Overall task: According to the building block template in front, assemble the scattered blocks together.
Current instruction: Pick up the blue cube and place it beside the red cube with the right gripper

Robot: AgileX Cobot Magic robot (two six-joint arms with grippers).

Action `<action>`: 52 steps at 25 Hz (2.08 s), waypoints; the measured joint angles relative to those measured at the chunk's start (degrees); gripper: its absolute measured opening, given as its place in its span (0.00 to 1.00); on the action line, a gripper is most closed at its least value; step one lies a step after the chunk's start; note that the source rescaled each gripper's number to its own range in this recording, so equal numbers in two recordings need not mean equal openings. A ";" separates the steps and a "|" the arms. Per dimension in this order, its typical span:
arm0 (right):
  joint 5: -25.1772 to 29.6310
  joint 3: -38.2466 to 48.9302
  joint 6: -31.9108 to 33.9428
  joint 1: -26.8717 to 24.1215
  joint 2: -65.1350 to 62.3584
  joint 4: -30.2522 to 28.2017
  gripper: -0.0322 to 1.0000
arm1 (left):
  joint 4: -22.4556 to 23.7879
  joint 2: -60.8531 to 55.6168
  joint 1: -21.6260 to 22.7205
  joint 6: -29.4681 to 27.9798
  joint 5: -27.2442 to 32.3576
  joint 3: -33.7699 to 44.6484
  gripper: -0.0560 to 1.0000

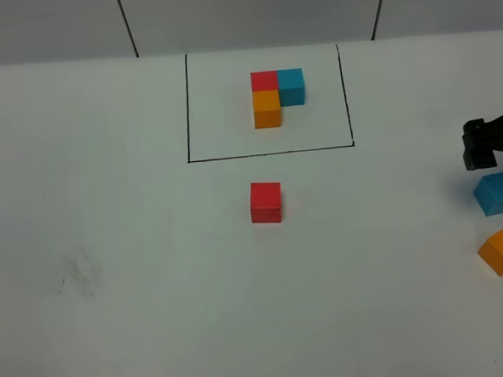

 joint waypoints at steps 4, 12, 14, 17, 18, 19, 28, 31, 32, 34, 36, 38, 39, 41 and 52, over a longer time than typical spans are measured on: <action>-0.32 0.00 0.00 0.00 3.04 -0.06 1.00 | 0.00 0.00 0.00 0.00 0.00 0.00 0.69; -1.03 0.00 0.00 0.00 8.93 -3.08 1.00 | 0.00 0.00 0.00 0.00 0.00 0.00 0.69; -1.76 -0.04 0.00 0.00 10.18 -3.30 0.99 | 0.00 0.00 0.00 0.00 0.00 0.00 0.69; -2.92 -0.04 0.00 0.00 11.60 -3.66 0.99 | 0.00 0.00 0.00 0.00 0.00 0.00 0.69; -3.34 -0.04 0.00 0.00 12.06 -3.98 0.99 | 0.00 0.00 0.00 0.00 0.00 0.00 0.69; -3.50 -0.04 0.00 0.00 12.54 -4.08 0.98 | 0.00 0.00 0.00 0.00 0.00 0.00 0.69; -4.43 -0.04 -0.38 -0.43 14.28 -4.65 0.66 | 0.00 0.00 0.00 0.00 0.00 0.00 0.69; -4.43 -0.04 -0.53 -0.56 14.28 -4.65 0.30 | 0.00 0.00 0.00 0.00 0.00 0.00 0.69; -4.35 -0.11 -0.53 -0.63 14.28 -4.60 0.31 | 0.00 0.00 0.00 0.00 0.00 0.00 0.69; -4.35 -0.18 -0.53 -0.83 14.28 -4.82 0.30 | 0.00 0.00 0.00 0.00 0.00 0.00 0.69; -4.13 -0.51 -1.25 -0.90 14.03 -5.59 0.30 | 0.00 0.00 0.00 0.00 0.00 0.00 0.69; -3.87 -0.82 -3.00 -0.16 12.78 -6.53 0.30 | 0.00 0.00 0.00 -0.05 0.00 0.00 0.69; -3.46 -1.11 -4.51 0.55 11.93 -6.60 0.30 | 0.00 0.00 0.00 -0.05 0.00 0.00 0.69; -2.41 -2.35 -9.01 3.11 10.05 -6.60 0.30 | 0.00 0.00 0.00 -0.05 0.00 0.00 0.69; 9.47 -13.23 -38.06 18.60 12.10 -3.14 0.30 | 0.00 0.00 0.00 -0.05 0.00 0.00 0.69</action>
